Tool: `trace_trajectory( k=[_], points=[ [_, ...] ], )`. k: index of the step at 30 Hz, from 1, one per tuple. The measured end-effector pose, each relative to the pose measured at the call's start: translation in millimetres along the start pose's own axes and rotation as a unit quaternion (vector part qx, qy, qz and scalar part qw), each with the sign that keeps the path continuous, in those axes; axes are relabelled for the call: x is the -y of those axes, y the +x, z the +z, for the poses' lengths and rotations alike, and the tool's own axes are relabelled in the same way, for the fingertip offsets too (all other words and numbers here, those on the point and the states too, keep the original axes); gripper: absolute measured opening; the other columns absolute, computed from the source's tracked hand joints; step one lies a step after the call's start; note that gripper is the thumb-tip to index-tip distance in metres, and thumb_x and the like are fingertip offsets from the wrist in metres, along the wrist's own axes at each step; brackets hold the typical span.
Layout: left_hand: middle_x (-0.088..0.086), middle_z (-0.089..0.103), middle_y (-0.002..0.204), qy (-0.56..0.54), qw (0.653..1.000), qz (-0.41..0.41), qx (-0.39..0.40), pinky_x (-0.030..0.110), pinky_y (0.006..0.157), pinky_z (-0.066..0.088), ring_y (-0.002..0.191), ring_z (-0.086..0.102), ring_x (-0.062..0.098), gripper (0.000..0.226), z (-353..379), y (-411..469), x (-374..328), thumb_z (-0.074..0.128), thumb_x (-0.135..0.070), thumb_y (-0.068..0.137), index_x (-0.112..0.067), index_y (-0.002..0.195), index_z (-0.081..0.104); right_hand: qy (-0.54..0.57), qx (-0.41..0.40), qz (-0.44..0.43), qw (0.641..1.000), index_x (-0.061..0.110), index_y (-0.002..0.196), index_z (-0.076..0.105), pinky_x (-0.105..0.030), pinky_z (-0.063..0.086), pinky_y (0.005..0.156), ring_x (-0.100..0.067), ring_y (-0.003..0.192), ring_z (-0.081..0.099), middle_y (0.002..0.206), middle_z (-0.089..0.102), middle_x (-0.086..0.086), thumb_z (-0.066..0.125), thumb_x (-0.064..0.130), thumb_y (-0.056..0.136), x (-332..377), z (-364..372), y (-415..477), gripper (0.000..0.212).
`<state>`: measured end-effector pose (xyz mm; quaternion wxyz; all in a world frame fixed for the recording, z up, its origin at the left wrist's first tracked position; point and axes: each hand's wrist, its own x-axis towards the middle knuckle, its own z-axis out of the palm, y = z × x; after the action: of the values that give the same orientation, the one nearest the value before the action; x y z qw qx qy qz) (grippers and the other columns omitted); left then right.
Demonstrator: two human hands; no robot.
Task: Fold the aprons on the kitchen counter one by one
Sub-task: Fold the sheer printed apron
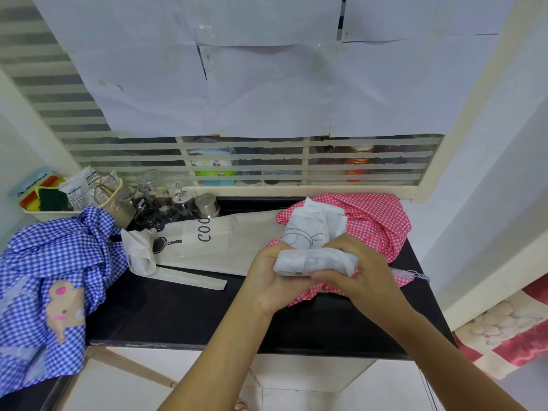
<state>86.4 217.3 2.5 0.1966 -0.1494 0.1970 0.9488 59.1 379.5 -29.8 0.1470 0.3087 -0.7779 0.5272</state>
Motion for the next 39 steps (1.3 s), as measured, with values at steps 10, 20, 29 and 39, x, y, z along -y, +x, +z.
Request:
trace_trajectory(
  k=[10, 20, 29, 39],
  points=[
    [0.023, 0.055, 0.133, 0.173, 0.975, 0.131, 0.053, 0.049, 0.108, 0.039, 0.125, 0.053, 0.035, 0.079, 3.1, 11.1, 6.8, 0.083, -0.05, 0.063, -0.006, 0.125, 0.062, 0.156, -0.038, 0.158, 0.974, 0.029, 0.1, 0.051, -0.012, 0.049, 0.065, 0.009, 0.085, 0.06, 0.088, 0.059, 0.032, 0.056, 0.036, 0.083, 33.3, 2.5, 27.3, 0.019],
    [0.012, 0.07, 0.112, 0.3, 0.918, 0.245, -0.089, 0.04, 0.092, 0.054, 0.105, 0.067, 0.027, 0.043, 7.4, 13.2, 15.6, 0.065, -0.029, 0.078, -0.009, 0.116, 0.064, 0.253, -0.083, 0.346, 0.9, 0.016, 0.11, 0.051, -0.01, 0.051, 0.065, -0.003, 0.087, 0.064, 0.104, 0.062, 0.002, 0.078, 0.039, 0.075, 20.4, 17.7, 16.5, 0.05],
    [0.006, 0.073, 0.105, 0.316, 0.914, 0.243, -0.07, 0.032, 0.074, 0.058, 0.098, 0.069, 0.023, 0.026, -1.0, 10.7, 25.4, 0.061, -0.005, 0.088, -0.02, 0.108, 0.065, 0.404, -0.017, 0.398, 0.824, 0.022, 0.14, 0.042, -0.05, 0.047, 0.099, -0.028, 0.12, 0.057, 0.134, 0.055, -0.01, 0.073, 0.037, 0.08, 3.2, 21.9, 7.9, 0.07],
    [0.023, 0.067, 0.111, 0.259, 0.952, 0.157, -0.039, 0.043, 0.086, 0.056, 0.102, 0.065, 0.034, 0.04, -17.7, 4.4, 12.2, 0.068, 0.01, 0.069, -0.002, 0.108, 0.067, 0.14, 0.0, 0.232, 0.963, 0.025, 0.111, 0.064, -0.039, 0.056, 0.086, -0.01, 0.102, 0.063, 0.109, 0.066, 0.007, 0.076, 0.02, 0.078, 8.1, 4.9, 0.0, 0.035]
  ],
)
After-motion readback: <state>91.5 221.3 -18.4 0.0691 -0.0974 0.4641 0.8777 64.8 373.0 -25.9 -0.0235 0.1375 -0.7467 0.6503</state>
